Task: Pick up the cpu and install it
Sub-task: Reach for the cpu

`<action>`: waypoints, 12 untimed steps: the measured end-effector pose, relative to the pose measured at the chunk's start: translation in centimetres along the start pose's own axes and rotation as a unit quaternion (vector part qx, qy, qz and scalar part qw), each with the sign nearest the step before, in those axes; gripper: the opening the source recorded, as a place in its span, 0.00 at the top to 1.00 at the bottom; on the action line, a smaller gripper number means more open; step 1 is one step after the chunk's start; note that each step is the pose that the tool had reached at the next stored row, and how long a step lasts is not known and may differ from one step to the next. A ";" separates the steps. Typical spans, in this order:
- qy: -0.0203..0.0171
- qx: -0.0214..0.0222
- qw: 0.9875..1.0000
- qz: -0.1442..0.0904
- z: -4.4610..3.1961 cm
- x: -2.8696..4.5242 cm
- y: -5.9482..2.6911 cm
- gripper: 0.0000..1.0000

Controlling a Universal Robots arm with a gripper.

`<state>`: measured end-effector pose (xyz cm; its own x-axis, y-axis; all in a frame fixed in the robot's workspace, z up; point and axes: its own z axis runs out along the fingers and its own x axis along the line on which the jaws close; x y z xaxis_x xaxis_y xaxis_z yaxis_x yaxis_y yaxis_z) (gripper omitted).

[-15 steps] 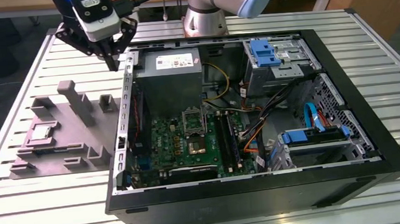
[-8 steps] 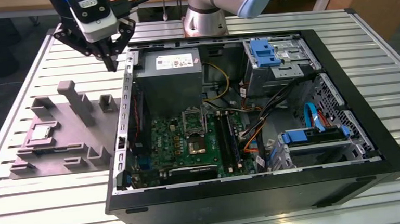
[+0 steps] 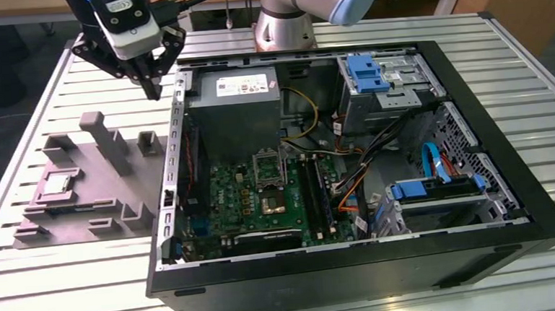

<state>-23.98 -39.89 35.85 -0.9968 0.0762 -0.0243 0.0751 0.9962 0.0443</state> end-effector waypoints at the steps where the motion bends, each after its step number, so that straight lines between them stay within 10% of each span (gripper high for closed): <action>1: 0.000 0.000 1.000 0.000 0.01 0.04 0.00 0.89; 12: 0.000 0.000 1.000 0.000 0.10 0.43 -0.04 0.89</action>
<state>-24.41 -39.89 35.74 -0.9968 0.0762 -0.0243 0.0751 0.9962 0.0443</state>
